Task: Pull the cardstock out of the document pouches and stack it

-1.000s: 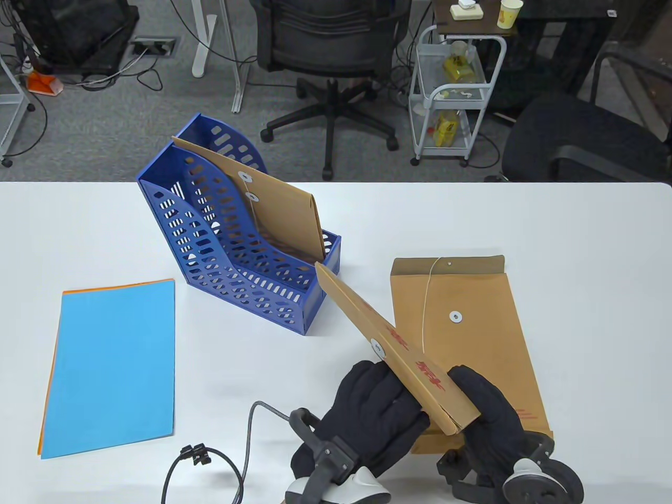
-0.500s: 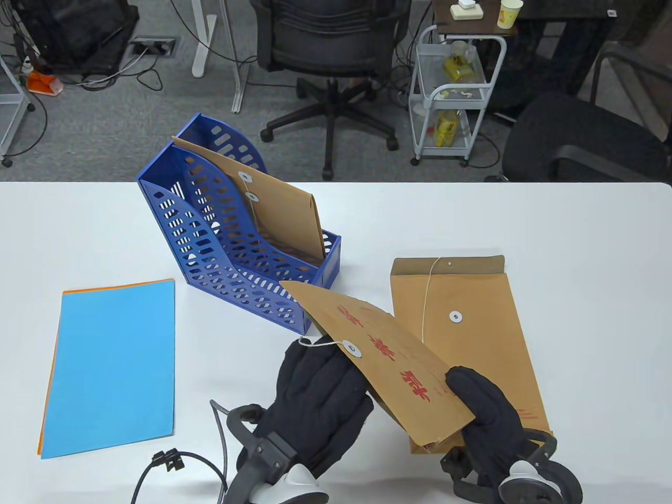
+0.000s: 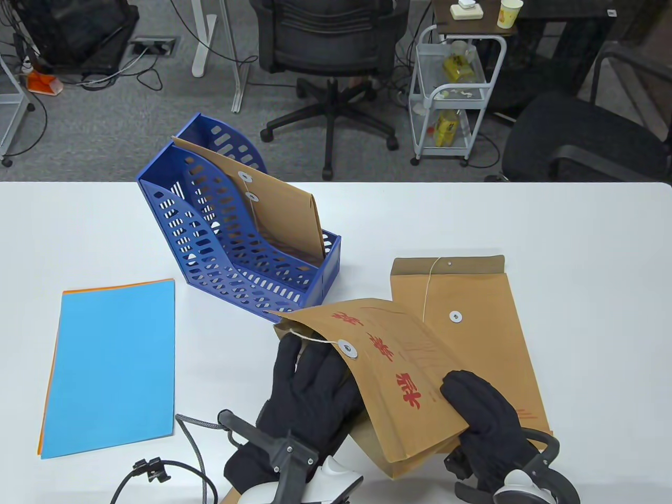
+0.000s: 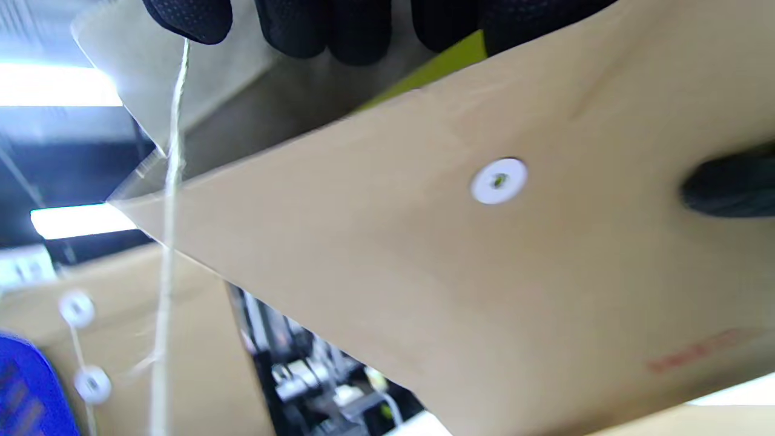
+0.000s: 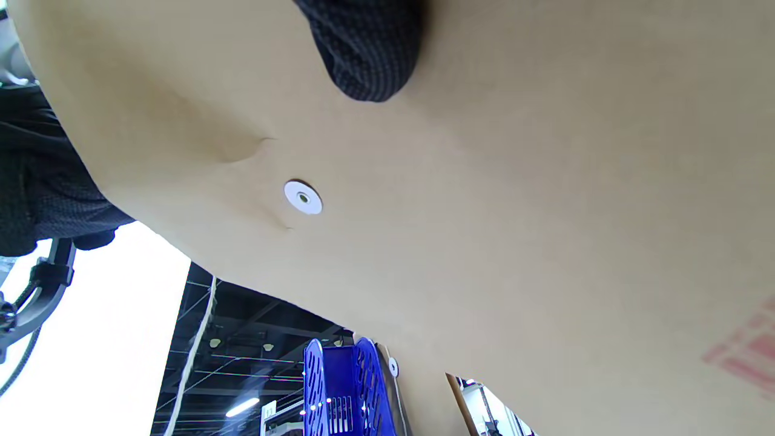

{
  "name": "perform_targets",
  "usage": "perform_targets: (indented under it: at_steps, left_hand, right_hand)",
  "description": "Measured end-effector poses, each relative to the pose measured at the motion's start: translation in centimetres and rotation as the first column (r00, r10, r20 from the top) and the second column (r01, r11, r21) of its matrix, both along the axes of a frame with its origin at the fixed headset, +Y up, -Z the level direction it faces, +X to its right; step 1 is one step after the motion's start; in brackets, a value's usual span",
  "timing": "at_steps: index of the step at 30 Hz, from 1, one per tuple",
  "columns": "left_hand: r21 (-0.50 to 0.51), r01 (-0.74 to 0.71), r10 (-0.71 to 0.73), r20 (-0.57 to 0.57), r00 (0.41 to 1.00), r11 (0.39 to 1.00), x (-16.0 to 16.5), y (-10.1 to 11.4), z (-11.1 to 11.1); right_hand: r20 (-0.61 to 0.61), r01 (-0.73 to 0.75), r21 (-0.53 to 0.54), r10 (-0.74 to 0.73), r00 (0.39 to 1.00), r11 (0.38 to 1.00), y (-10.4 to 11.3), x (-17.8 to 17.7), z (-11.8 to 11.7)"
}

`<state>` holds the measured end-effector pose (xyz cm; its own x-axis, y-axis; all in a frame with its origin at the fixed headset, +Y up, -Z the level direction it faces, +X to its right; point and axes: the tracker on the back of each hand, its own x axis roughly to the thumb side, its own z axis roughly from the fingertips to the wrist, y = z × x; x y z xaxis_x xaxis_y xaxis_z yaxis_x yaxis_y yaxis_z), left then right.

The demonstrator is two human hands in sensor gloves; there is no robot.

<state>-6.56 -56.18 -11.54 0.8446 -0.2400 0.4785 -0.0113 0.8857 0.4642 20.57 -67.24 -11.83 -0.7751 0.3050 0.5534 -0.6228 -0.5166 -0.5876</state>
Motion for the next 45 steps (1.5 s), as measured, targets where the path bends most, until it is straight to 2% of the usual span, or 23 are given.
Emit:
perform_targets:
  at_steps: [3, 6, 8, 9, 11, 15, 17, 20, 23, 26, 29, 34, 38, 41, 45]
  left_hand:
    - [-0.091, 0.025, -0.024, 0.013, 1.0, 0.996, 0.3, 0.1, -0.7]
    - [-0.158, 0.069, -0.072, -0.014, 0.997, 0.985, 0.8, -0.2, -1.7]
    - [-0.161, 0.061, -0.064, -0.016, 0.998, 0.985, 0.9, -0.6, -2.2]
    - [-0.127, 0.058, -0.061, -0.015, 0.998, 0.99, 1.0, -0.8, -2.2]
    - [0.008, 0.099, -0.098, -0.011, 0.995, 0.995, 1.0, -1.2, -2.4]
    - [0.161, 0.108, -0.113, 0.024, 0.993, 0.981, 0.4, -1.4, -1.7]
    - [0.206, 0.11, -0.118, 0.03, 0.993, 0.972, 0.0, -1.2, -1.2]
    - [0.242, 0.103, -0.115, 0.034, 0.993, 0.965, -0.7, -0.5, -0.5]
    - [0.268, 0.081, -0.089, 0.019, 0.996, 0.96, -2.0, 0.8, 0.0]
    - [0.245, 0.004, -0.005, 0.005, 1.0, 0.97, -3.8, 2.1, 0.4]
    - [0.279, -0.047, 0.055, -0.02, 0.998, 0.959, -5.8, 3.2, 0.9]
    - [0.294, -0.157, 0.184, -0.067, 0.981, 0.943, -9.6, 3.8, 1.4]
    - [0.338, -0.28, 0.331, -0.102, 0.938, 0.899, -13.3, 4.1, 1.9]
    - [0.337, -0.442, 0.503, -0.12, 0.856, 0.832, -16.9, 4.0, 1.9]
    - [0.295, -0.641, 0.697, -0.151, 0.701, 0.708, -20.9, 2.3, 1.3]
  right_hand:
    - [-0.018, -0.001, 0.009, 0.001, 1.0, 1.0, 0.1, -0.2, 0.1]
    - [0.0, -0.065, 0.04, 0.066, 0.998, 0.997, 0.4, -0.5, 0.3]
    - [0.006, -0.1, 0.046, 0.1, 0.995, 0.994, 0.5, -0.9, 0.5]
    - [0.012, -0.12, 0.051, 0.12, 0.993, 0.991, 0.5, -1.1, 0.5]
    - [0.038, -0.144, 0.057, 0.142, 0.989, 0.988, 0.5, -1.4, 0.6]
    - [0.066, -0.162, 0.065, 0.157, 0.985, 0.985, 1.1, -1.7, 0.7]
    - [0.093, -0.18, 0.082, 0.173, 0.981, 0.98, 1.7, -2.0, 1.1]
    - [0.154, -0.236, 0.099, 0.22, 0.963, 0.967, 2.5, -2.6, 1.7]
    - [0.264, -0.308, 0.095, 0.274, 0.925, 0.947, 2.9, -2.4, 1.8]
    - [0.256, -0.27, 0.058, 0.247, 0.934, 0.961, 3.1, -1.7, 1.3]
    - [0.291, -0.296, 0.023, 0.277, 0.916, 0.955, 3.4, -0.9, 0.6]
    - [0.316, -0.278, -0.026, 0.272, 0.909, 0.96, 4.9, 0.5, -0.4]
    - [0.415, -0.302, -0.081, 0.307, 0.856, 0.95, 7.3, 1.8, -0.9]
    - [0.466, -0.273, -0.103, 0.288, 0.836, 0.957, 9.1, 3.5, -1.2]
    - [0.446, -0.099, -0.139, 0.152, 0.882, 0.985, 11.6, 6.1, -1.6]
